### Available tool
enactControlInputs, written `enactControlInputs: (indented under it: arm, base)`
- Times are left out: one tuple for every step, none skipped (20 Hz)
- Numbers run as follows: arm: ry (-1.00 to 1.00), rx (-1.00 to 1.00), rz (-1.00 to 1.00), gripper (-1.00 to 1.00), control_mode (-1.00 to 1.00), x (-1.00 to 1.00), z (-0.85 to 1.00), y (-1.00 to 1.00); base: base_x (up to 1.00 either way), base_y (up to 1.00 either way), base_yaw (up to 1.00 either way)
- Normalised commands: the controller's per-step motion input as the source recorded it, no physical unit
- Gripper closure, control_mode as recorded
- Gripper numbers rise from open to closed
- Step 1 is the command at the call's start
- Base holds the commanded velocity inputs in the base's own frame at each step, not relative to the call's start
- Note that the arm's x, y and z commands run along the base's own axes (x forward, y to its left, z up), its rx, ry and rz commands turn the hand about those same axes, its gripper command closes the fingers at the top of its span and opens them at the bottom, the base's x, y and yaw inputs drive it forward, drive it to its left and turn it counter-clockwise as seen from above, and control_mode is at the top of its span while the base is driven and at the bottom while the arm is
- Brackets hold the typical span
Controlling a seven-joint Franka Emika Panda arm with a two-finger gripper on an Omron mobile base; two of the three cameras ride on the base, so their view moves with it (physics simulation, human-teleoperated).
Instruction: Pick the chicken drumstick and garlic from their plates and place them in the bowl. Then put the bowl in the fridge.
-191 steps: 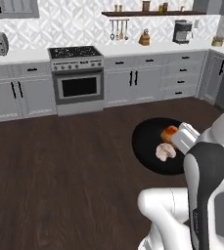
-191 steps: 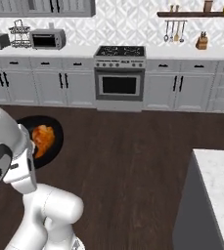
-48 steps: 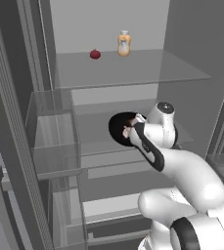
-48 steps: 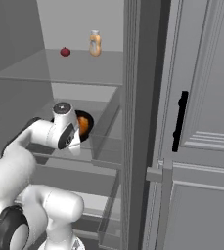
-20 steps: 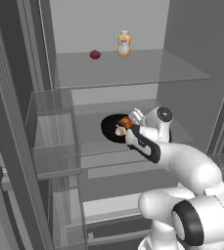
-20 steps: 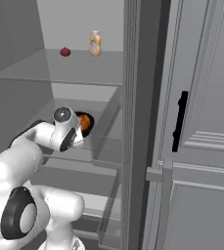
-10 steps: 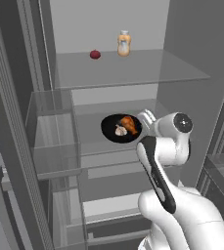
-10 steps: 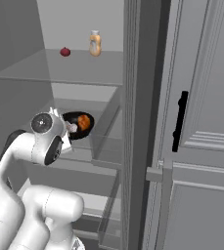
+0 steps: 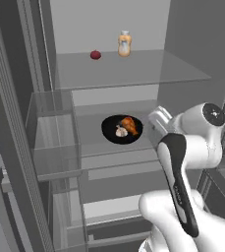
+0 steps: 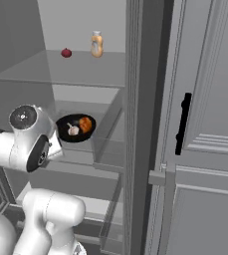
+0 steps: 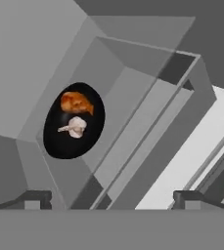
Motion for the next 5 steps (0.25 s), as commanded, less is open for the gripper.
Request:
enactControlInputs:
  arm:
    - [-0.18,-0.01,0.1,-1.0,-1.0,-0.3,0.39,0.0]
    - [-0.2,0.0,0.1,-1.0,-1.0,-0.46,0.46,0.0]
    - [-0.23,0.0,0.1,-1.0,-1.0,-0.69,0.46,0.0]
    - [-0.3,-0.04,0.09,-1.0,-1.0,-0.74,0.41,0.0]
    - [-0.34,-0.06,0.07,-1.0,-1.0,-0.74,0.33,0.0]
  base:
    - [0.0,0.0,0.0]
    - [0.0,0.0,0.0]
    - [0.0,0.0,0.0]
    - [0.0,0.0,0.0]
    - [0.0,0.0,0.0]
